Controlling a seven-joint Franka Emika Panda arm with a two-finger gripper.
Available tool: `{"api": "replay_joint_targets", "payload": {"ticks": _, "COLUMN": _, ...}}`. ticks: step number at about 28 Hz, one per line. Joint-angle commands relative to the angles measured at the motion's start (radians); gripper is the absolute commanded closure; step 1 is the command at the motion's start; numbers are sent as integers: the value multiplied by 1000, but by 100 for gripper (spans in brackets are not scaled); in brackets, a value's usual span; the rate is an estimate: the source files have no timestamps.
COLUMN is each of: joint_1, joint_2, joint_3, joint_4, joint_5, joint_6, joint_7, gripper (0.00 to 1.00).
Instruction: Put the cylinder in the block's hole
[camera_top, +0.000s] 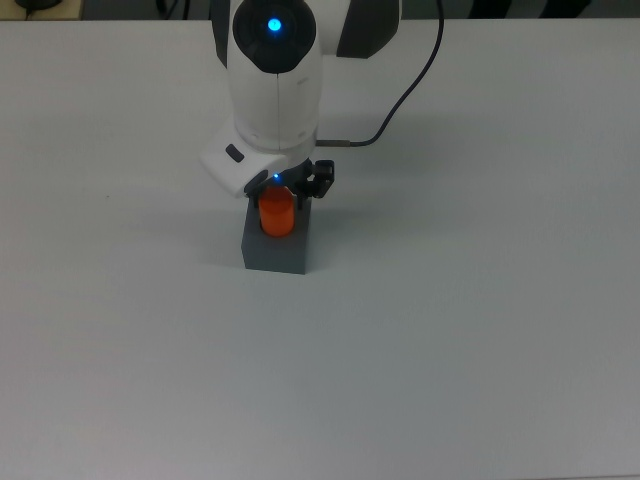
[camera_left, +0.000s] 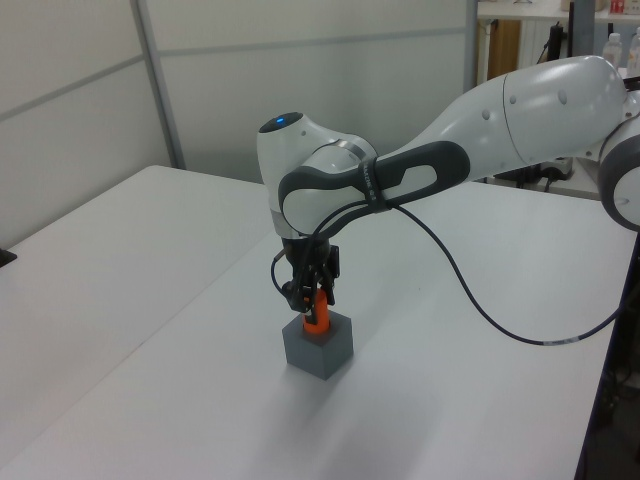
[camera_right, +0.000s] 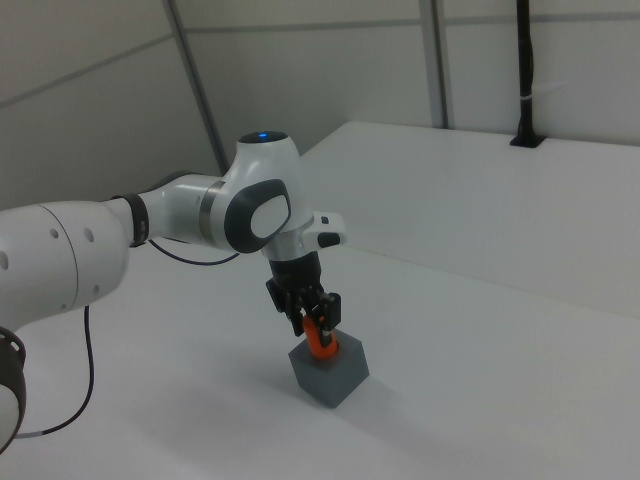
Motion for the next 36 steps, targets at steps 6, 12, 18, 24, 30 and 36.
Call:
{"api": "replay_joint_targets", "payload": {"ticks": 6, "joint_1": 16, "joint_2": -52, "joint_3": -15, "joint_4": 0, "joint_5": -26, "joint_6": -23, "joint_7": 38, "gripper": 0}}
{"api": "replay_joint_targets", "payload": {"ticks": 12, "joint_1": 7, "joint_2": -124, "joint_3": -15, "joint_4": -2, "joint_5": -26, "joint_6": -47, "joint_7": 73, "gripper": 0}}
{"api": "replay_joint_targets", "payload": {"ticks": 18, "joint_1": -27, "joint_2": -210, "joint_3": -17, "joint_4": -2, "joint_5": -26, "joint_6": -107, "joint_7": 75, "gripper": 0}}
{"api": "replay_joint_targets", "payload": {"ticks": 24, "joint_1": -59, "joint_2": -282, "joint_3": -17, "joint_4": 0, "joint_5": -19, "joint_6": -155, "joint_7": 76, "gripper": 0}}
{"api": "replay_joint_targets", "payload": {"ticks": 30, "joint_1": -62, "joint_2": -304, "joint_3": -18, "joint_4": 1, "joint_5": -19, "joint_6": -173, "joint_7": 76, "gripper": 0}}
{"api": "replay_joint_targets", "payload": {"ticks": 36, "joint_1": -62, "joint_2": -299, "joint_3": -18, "joint_4": 1, "joint_5": -19, "joint_6": -165, "joint_7": 73, "gripper": 0}}
